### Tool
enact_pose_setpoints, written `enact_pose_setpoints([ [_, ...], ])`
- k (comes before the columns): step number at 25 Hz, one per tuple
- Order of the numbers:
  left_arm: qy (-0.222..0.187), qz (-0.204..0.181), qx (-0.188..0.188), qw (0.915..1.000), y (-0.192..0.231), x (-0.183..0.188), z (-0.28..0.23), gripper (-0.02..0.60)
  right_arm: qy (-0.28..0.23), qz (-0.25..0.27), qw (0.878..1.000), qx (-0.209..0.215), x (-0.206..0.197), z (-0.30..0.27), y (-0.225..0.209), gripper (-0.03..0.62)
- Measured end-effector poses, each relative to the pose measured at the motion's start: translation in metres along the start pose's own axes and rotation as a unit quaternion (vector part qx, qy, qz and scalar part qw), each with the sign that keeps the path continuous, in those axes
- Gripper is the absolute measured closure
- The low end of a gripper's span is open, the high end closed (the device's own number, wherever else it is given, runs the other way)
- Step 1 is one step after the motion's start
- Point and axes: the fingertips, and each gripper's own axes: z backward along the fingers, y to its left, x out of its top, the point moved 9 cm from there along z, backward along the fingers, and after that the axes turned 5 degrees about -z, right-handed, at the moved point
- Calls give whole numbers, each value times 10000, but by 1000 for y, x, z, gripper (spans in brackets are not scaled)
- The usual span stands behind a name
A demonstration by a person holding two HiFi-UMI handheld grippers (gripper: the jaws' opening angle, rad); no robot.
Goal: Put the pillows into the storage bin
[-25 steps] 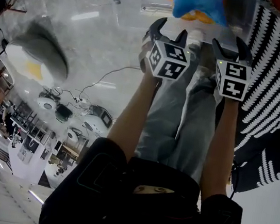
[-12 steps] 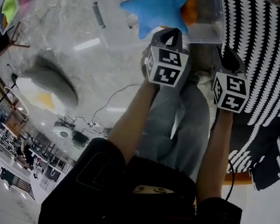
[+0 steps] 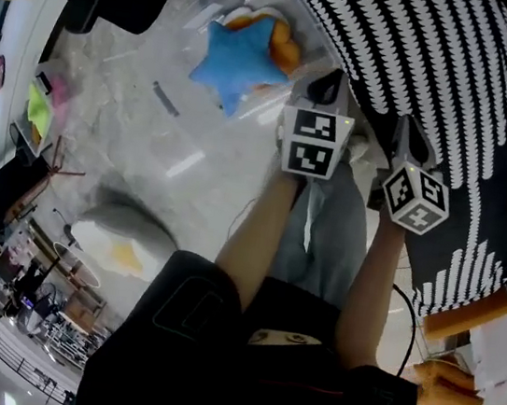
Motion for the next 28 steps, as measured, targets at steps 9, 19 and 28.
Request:
enact_pose_setpoints([
  [9,-646,-1062,-1051,9867,-69,113,18,572,-1295,-409,9840,-1154,77,90,-48,591],
  [19,-1421,-2051,-1843,9507,-223,185,68,571,-2496,-571,9502,-1776,124,231,-111,591],
  [28,-2065,-2537,-2592,9088,-311,232,112,571,-3487,-663,9062,-2298,155,338,-137,591],
])
